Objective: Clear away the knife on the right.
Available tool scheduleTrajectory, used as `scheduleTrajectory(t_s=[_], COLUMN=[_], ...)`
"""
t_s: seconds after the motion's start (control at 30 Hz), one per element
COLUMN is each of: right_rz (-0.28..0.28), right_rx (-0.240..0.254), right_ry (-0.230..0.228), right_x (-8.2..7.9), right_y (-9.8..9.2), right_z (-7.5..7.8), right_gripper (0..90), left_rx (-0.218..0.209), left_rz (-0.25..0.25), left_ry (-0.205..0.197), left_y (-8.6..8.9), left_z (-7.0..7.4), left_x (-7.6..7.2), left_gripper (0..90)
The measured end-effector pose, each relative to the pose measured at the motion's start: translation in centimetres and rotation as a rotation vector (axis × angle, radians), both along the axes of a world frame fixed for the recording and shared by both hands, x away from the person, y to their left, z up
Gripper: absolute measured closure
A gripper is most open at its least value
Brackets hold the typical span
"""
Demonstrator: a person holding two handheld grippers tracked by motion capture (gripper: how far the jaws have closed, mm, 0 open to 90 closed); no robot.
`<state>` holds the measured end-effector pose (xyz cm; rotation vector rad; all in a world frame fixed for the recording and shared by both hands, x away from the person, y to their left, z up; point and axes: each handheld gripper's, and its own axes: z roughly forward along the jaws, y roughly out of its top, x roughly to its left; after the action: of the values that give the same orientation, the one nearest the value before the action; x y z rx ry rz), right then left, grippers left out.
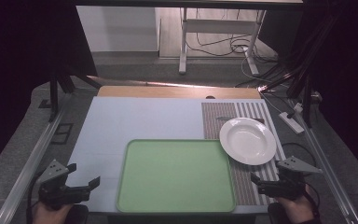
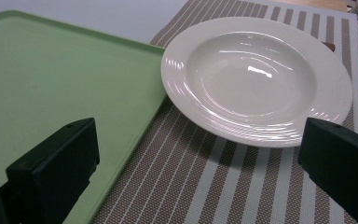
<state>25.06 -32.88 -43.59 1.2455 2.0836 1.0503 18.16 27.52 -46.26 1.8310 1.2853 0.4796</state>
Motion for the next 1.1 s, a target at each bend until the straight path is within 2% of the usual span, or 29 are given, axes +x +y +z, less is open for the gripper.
scheduleTrajectory(t_s=[0.3,0.57,0.97,1.1], right_rz=[0.012,0.032,0.050,0.059], right_rx=[-0.009,-0.024,-0.012,-0.018], right_ry=[0.001,0.008,0.025,0.001], right_x=[0.03,0.11,0.30,0.41], right_y=[0.12,0.37,0.33,0.46], right_z=[-0.04,-0.10,-0.07,0.01], right_gripper=[0.0,0.0,0.0,0.0], left_rx=[0.026,0.033,0.031,0.027], left_rz=[-0.014,-0.016,-0.016,-0.014], left_ry=[0.011,0.014,0.014,0.015], left_y=[-0.32,-0.37,-0.34,-0.30], left_z=[0.00,-0.01,-0.03,-0.05], left_x=[0.09,0.09,0.05,0.05], left_gripper=[1.3,1.8,2.2,2.3])
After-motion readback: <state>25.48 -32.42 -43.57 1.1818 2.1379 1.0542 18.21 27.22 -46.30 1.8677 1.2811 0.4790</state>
